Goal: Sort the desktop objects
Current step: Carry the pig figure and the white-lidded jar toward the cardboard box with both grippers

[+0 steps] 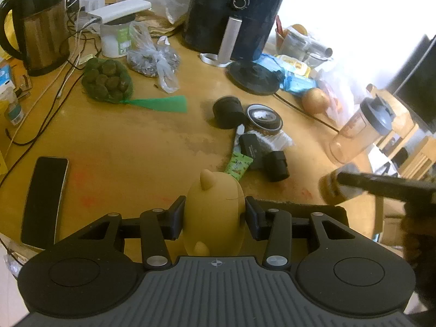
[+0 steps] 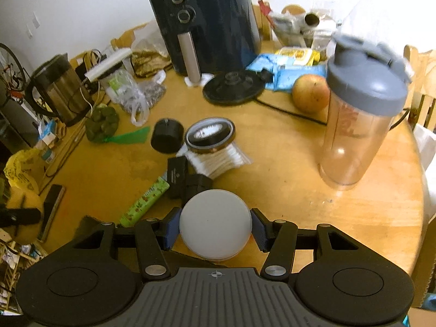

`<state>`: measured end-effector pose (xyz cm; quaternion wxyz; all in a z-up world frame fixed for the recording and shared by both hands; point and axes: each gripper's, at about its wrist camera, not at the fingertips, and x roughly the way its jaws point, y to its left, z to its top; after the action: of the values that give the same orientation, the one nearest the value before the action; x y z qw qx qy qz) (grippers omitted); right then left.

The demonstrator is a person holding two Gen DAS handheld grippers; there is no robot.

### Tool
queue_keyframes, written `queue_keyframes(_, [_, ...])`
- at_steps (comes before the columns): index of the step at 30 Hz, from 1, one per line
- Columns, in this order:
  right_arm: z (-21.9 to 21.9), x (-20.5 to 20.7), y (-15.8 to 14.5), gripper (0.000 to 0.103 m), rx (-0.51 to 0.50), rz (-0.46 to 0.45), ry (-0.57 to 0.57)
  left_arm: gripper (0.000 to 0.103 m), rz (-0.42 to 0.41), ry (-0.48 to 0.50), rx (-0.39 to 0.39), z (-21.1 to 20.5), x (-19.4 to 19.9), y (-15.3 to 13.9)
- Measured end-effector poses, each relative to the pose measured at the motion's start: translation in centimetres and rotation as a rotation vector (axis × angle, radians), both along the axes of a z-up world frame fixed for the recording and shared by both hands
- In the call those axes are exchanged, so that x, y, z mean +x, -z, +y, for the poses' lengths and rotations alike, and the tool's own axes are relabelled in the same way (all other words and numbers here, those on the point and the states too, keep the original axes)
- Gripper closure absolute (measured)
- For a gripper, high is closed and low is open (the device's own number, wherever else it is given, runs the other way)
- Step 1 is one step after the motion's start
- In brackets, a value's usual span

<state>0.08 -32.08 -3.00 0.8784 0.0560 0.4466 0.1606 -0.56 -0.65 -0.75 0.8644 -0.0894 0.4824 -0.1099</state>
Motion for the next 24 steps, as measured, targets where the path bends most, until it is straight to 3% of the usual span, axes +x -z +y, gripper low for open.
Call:
queue_keyframes(9, [-0.3, -2.6, -3.6, 0.046, 0.062, -0.021, -0.042, 0.059, 0.010, 0.067, 0.024, -1.2, 0.1, 0.6])
queue_keyframes(24, [1.9, -4.6, -0.5, 0.046, 0.026, 0.094, -0.117, 0.059, 0.054, 0.193, 0.058, -3.9, 1.5, 2.6])
